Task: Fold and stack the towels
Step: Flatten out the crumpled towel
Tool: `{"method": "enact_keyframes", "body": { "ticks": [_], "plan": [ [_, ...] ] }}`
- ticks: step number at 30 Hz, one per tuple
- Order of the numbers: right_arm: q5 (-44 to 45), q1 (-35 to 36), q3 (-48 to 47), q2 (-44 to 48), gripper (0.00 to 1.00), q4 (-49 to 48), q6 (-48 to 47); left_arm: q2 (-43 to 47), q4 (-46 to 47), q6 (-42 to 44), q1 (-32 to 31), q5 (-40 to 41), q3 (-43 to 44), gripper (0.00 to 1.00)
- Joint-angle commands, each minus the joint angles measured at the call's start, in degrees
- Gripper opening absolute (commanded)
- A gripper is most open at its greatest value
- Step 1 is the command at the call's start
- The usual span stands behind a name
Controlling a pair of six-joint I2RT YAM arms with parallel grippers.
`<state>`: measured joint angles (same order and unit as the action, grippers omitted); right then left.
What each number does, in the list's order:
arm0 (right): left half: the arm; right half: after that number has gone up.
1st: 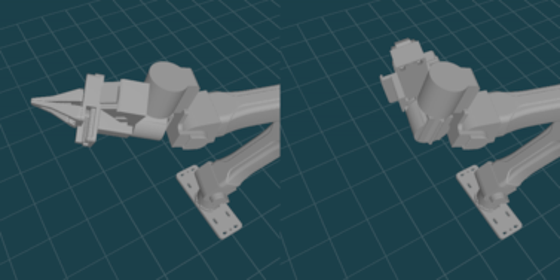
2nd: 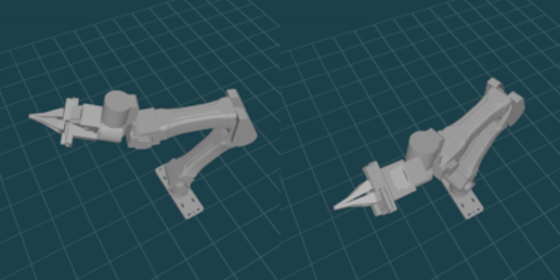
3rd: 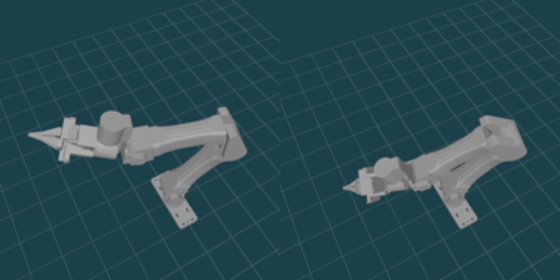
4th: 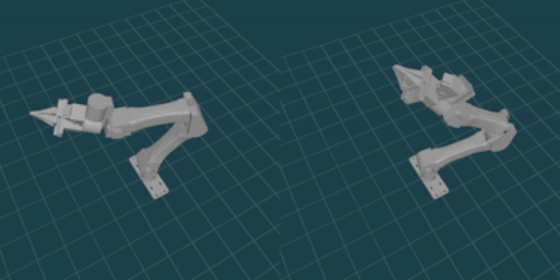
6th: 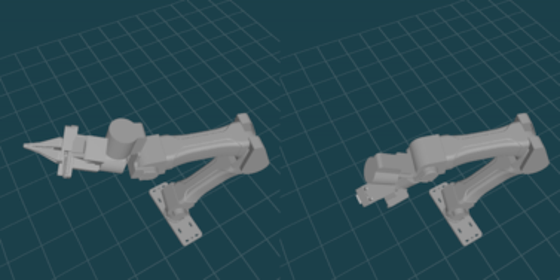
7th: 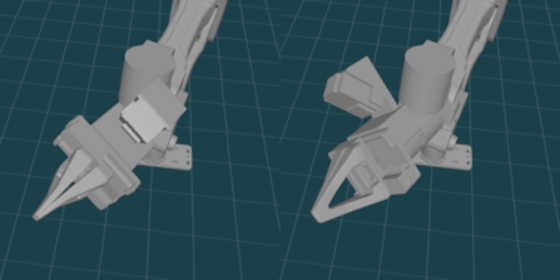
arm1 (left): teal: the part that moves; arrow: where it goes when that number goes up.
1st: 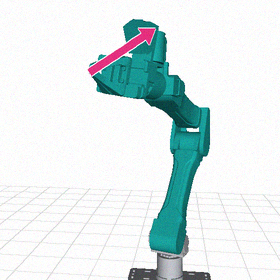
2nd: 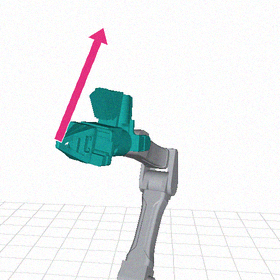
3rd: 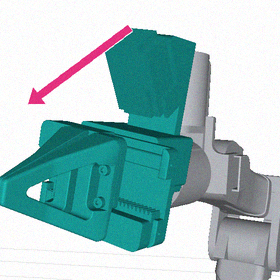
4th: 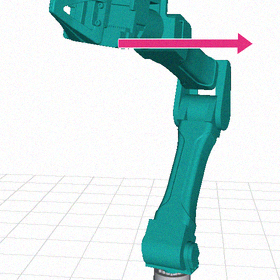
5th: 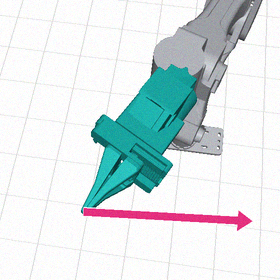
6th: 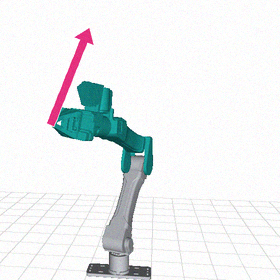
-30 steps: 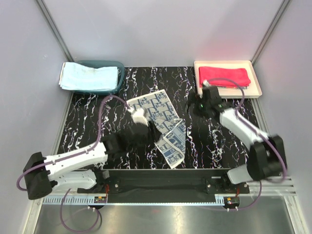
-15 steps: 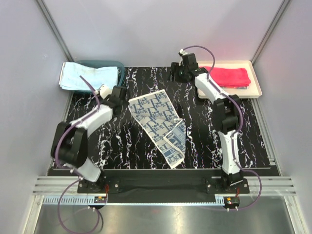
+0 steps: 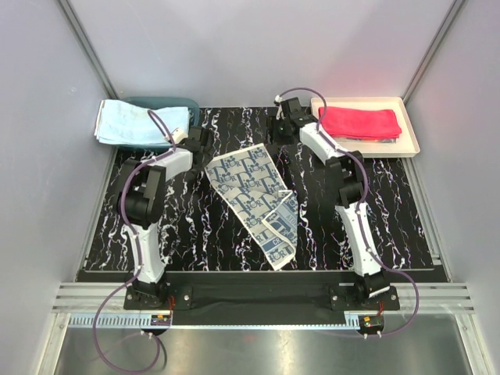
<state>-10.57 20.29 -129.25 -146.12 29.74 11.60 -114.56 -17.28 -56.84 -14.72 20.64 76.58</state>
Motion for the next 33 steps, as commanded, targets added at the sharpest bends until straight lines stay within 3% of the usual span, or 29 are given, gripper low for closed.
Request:
{"method": "enact_keyframes", "body": {
  "ticks": [1,21,29,33],
  "plan": [
    [0.28,2.82,-3.29,-0.65,0.62,-0.2,-2.89,-1.97,0.84,0.85,0.57,-0.78,3.14,0.46],
    [10.22,5.9,-7.15,-5.84,0.62,3.75,-5.79,-6.37,-0.65,2.0,0.57,-1.66,5.69,0.38],
    [10.13,7.74,-8.04,-6.19,0.56,4.8,-6.93,-6.9,-0.3,2.26,0.57,-2.19,6.04,0.19],
    [12.68,8.97,-8.56,-6.98,0.47,5.68,-7.29,-6.64,0.4,2.7,0.57,-2.8,5.69,0.01]
  ]
}}
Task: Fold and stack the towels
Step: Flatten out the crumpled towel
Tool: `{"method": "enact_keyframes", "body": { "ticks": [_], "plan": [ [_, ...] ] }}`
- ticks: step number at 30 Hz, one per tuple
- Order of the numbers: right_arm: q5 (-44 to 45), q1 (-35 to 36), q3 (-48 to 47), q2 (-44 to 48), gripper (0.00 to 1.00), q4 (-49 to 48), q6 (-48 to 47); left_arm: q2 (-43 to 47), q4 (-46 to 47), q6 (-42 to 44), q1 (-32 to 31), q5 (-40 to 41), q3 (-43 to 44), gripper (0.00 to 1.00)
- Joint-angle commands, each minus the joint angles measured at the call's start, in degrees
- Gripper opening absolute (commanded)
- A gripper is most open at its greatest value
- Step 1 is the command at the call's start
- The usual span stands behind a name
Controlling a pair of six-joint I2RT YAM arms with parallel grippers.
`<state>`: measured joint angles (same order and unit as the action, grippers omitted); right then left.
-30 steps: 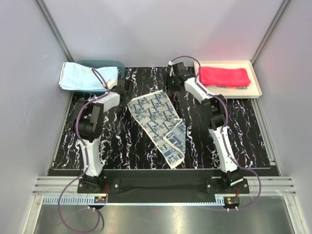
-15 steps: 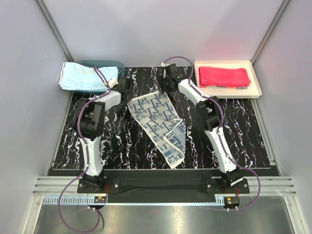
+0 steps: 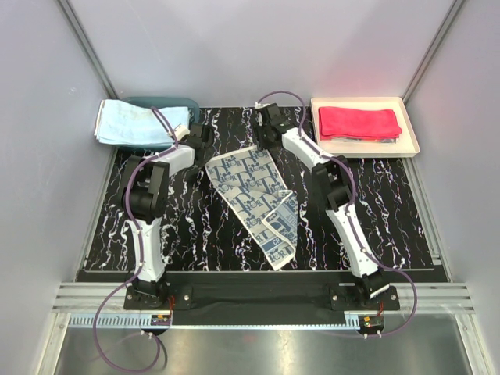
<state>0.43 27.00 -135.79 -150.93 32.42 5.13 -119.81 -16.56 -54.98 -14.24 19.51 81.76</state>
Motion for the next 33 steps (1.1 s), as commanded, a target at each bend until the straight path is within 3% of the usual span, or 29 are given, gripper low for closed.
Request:
{"method": "enact_keyframes", "body": {
  "ticks": [1,5,7,14,25,33],
  "plan": [
    [1.77,2.26,-2.11,-2.61,0.45,3.08,-0.47,-1.31,-0.23,0.93,0.09,-1.67,0.34,0.0],
    [3.35,2.26,-2.12,-2.61,0.32,3.79,-0.03,-0.43,0.82,1.54,0.18,-2.1,-0.37,0.0],
    [4.23,2.26,-2.11,-2.26,0.19,3.7,0.23,0.54,1.87,2.24,0.09,-2.45,-0.89,0.0],
    [9.5,2.18,-0.01,2.74,0.03,2.21,0.68,6.68,4.07,6.46,0.0,-3.6,-1.16,0.0],
    [11.7,2.18,16.94,29.51,0.0,-4.82,3.57,29.26,2.95,17.45,-2.89,-3.86,-3.88,0.0],
    [8.98,3.57,32.84,52.65,0.0,-8.43,6.83,45.96,-2.51,22.45,-10.89,-2.19,-5.82,0.0]
  ]
}}
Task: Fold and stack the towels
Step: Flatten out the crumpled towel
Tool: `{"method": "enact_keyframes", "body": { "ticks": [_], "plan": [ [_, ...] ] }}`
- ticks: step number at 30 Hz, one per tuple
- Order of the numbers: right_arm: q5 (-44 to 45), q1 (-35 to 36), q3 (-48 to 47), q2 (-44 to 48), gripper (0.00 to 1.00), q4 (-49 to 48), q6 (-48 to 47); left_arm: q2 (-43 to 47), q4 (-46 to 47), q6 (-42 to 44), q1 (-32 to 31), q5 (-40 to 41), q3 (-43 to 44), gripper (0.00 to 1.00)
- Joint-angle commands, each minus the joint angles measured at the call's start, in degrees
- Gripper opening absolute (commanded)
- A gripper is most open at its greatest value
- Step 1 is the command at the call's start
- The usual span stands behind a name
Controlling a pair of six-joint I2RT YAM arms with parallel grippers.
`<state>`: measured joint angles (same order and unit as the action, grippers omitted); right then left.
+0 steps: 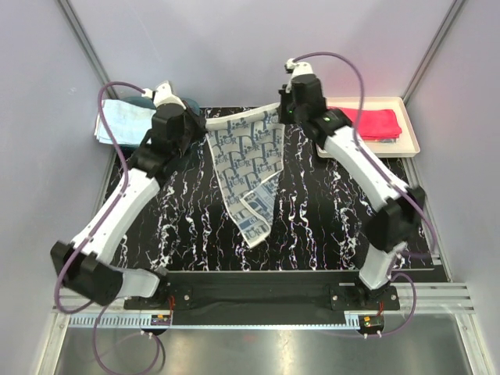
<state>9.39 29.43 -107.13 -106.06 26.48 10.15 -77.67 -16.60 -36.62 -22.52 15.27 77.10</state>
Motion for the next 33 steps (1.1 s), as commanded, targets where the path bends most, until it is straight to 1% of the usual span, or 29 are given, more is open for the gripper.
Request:
{"method": "enact_keyframes", "body": {
  "ticks": [1,5,9,13,19,26,33],
  "plan": [
    [-0.16,1.5,5.43,12.15,0.0,-2.75,1.89,6.62,-3.6,4.54,-3.57,2.31,-1.42,0.0],
    [-1.04,4.23,10.79,21.58,0.0,-3.1,1.63,13.41,-6.77,6.65,-9.27,3.09,-1.78,0.0],
    [-2.35,6.86,14.83,30.45,0.0,-1.96,1.89,19.65,-10.02,9.89,-13.24,2.31,-0.99,0.0],
    [-4.19,7.83,15.81,35.56,0.0,-1.17,2.24,24.05,-12.48,11.92,-15.88,0.3,1.21,0.0],
    [-7.62,8.8,14.06,40.4,0.0,0.76,4.0,26.78,-15.74,12.89,-17.64,-5.5,6.48,0.0],
    [-9.3,8.98,10.2,43.92,0.0,3.49,3.74,27.04,-18.2,13.16,-17.99,-9.64,14.73,0.0],
    [-12.72,8.98,6.5,45.33,0.0,4.98,4.0,27.4,-18.64,12.28,-18.08,-12.36,18.43,0.0]
  ]
}}
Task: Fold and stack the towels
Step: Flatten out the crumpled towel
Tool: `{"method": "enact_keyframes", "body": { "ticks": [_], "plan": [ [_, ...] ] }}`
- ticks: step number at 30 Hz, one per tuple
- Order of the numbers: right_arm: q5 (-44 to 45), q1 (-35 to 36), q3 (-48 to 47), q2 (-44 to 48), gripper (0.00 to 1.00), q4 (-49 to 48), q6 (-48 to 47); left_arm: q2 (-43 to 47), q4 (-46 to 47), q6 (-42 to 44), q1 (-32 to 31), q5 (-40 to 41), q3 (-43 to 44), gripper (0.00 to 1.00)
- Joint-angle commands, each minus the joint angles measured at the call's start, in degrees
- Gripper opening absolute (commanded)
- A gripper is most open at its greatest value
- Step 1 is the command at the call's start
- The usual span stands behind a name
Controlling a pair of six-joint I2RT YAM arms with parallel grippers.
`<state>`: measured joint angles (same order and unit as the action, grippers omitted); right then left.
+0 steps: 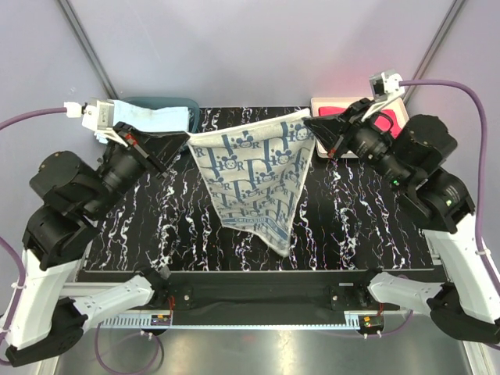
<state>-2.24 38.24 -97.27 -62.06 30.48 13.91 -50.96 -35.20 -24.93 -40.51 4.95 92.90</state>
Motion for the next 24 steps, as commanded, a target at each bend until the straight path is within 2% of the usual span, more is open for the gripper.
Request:
{"method": "enact_keyframes", "body": {
  "ticks": [1,8,13,15,16,18,19,24],
  "plan": [
    [-1.36,0.17,-3.71,1.42,0.0,1.25,0.33,0.69,-0.13,0.5,-0.09,-2.49,2.9,0.0],
    [-1.98,0.17,-3.71,1.68,0.0,1.43,1.03,-0.36,-0.92,-0.74,-0.09,-0.12,4.39,0.0],
    [3.19,0.08,-1.17,-1.39,0.0,0.02,-0.64,-5.53,-1.1,0.05,0.08,4.7,4.13,0.0],
    [6.26,-0.01,-0.37,-4.88,0.0,-1.21,-2.39,-9.31,-0.23,0.06,2.53,4.98,3.69,0.0],
    [7.07,-0.01,-0.46,-6.56,0.0,-1.39,-2.92,-10.64,0.56,-0.55,7.5,1.15,2.3,0.0],
    [8.48,-0.79,-0.98,-12.43,0.0,-3.66,-5.02,-13.36,4.93,-3.36,13.24,-3.87,0.1,0.0],
    [7.7,-1.75,-1.34,-14.56,0.0,-5.33,-5.56,-16.16,6.36,-4.07,17.27,-6.68,-1.74,0.0],
    [-4.6,-13.0,-3.18,-30.64,0.0,-13.33,-1.17,-28.65,14.36,-5.04,24.07,-10.22,-0.8,0.0]
  ]
}}
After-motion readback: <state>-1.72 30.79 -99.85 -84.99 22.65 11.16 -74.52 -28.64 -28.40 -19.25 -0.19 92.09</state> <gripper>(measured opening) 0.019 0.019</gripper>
